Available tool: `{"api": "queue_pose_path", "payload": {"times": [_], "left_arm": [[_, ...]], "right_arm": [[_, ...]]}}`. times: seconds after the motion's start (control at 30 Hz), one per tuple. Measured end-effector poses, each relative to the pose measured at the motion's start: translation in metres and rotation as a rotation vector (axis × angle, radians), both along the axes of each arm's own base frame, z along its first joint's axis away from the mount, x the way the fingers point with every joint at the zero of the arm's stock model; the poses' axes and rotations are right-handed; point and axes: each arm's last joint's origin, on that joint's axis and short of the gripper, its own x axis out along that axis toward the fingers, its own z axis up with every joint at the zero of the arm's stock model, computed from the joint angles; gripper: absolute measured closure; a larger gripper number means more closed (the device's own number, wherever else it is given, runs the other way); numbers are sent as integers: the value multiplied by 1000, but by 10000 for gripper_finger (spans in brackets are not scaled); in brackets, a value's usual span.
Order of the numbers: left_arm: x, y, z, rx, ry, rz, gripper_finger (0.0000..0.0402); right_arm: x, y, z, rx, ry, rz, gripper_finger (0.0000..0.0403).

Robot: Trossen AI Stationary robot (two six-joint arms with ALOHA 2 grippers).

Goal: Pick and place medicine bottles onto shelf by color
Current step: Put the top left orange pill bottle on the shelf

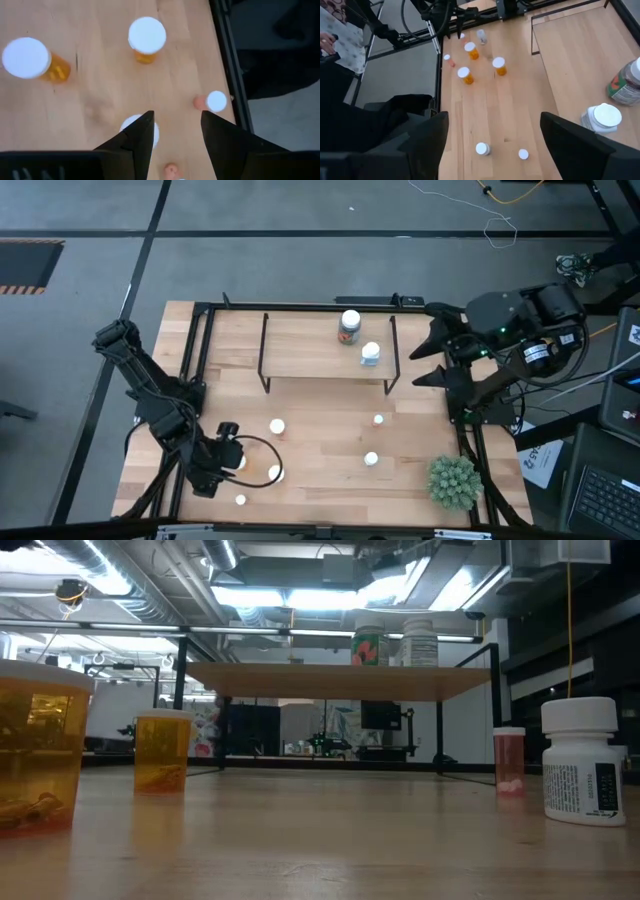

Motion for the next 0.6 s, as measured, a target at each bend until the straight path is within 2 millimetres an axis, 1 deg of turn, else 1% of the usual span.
{"api": "queue_pose_path", "payload": {"times": [0.13,0.23,0.33,0.6], "left_arm": [[1,1,0,10,-8,28,243],[2,6,-2,-27,38,134,236],[1,10,-4,-32,97,204,222],[-2,13,-6,2,120,222,179]], "right_arm": [[1,0,-1,-1,3,-1,88],[1,0,-1,-2,3,-2,88],[1,0,-1,-2,3,-2,88],[1,0,-1,-2,3,-2,88]]}}
